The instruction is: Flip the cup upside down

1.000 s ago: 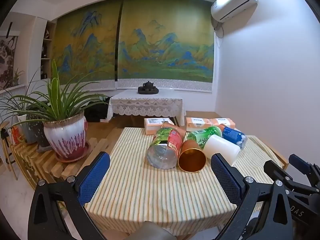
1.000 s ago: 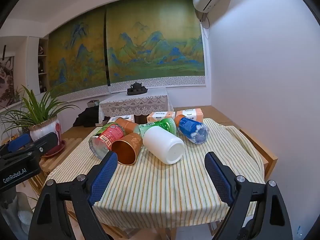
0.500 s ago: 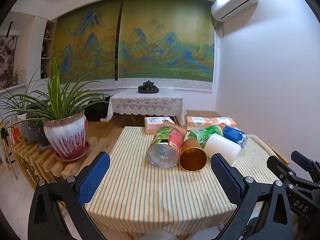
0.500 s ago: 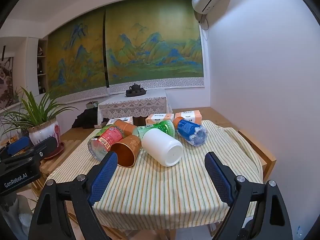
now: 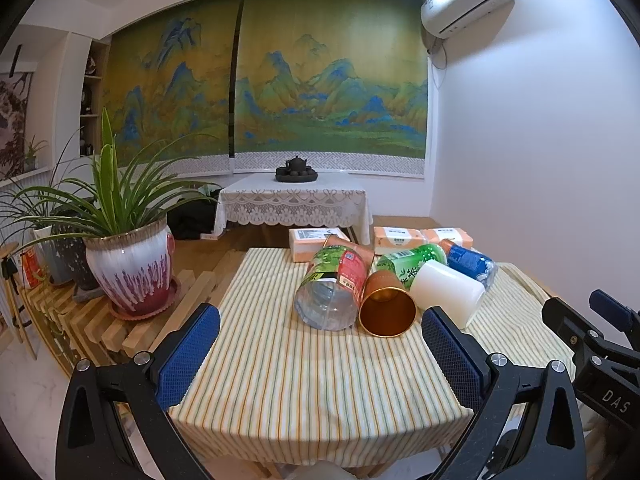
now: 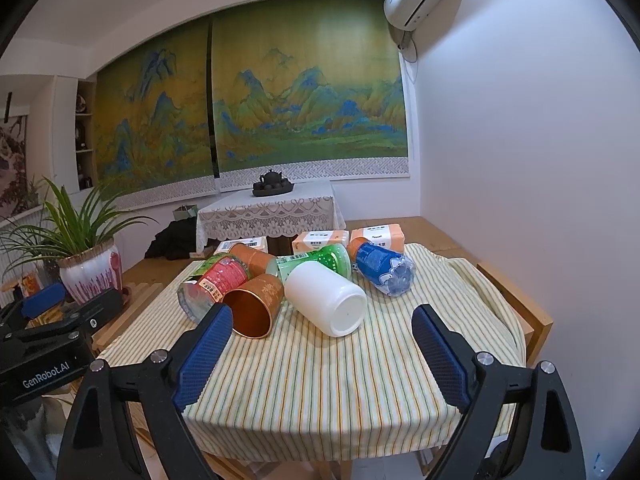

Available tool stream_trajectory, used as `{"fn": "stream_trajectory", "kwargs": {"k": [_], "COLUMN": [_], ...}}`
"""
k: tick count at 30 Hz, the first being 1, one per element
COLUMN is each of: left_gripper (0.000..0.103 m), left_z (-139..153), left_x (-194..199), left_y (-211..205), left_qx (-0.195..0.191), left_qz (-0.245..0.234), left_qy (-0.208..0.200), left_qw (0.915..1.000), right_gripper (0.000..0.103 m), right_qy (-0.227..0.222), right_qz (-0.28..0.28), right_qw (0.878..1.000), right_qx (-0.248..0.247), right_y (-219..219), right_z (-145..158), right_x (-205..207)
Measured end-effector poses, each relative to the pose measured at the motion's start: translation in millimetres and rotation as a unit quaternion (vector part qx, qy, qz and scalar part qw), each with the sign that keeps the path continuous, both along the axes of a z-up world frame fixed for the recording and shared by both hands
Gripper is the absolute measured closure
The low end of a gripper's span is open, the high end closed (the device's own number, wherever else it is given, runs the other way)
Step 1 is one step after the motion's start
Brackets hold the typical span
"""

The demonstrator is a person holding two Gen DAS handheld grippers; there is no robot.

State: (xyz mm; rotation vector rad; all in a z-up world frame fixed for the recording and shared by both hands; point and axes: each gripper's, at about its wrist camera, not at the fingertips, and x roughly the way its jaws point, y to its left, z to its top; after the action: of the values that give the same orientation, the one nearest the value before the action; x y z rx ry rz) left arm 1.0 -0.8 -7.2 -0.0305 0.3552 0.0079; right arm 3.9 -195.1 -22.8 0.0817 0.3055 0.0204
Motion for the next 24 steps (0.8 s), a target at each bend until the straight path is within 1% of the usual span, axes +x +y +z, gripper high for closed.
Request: {"fn": "stream_trajectory", "kwargs": {"k": [24], "left_gripper": [0.001], "left_z": [0.4], "left_x": [0.1], "left_y": [-1.6], "left_qx": [0.003], "left_qz": [-0.006], "left_qy": [0.001], "left_qw": [1.0000], "right_gripper": [0.013], "right_qy": [0.000], "right_qz": [0.000], "right_qw": [1.000], "right_qx": [-0.001], "right_y": [0.5], "right_z": [0.8], "right_x": [0.1]}}
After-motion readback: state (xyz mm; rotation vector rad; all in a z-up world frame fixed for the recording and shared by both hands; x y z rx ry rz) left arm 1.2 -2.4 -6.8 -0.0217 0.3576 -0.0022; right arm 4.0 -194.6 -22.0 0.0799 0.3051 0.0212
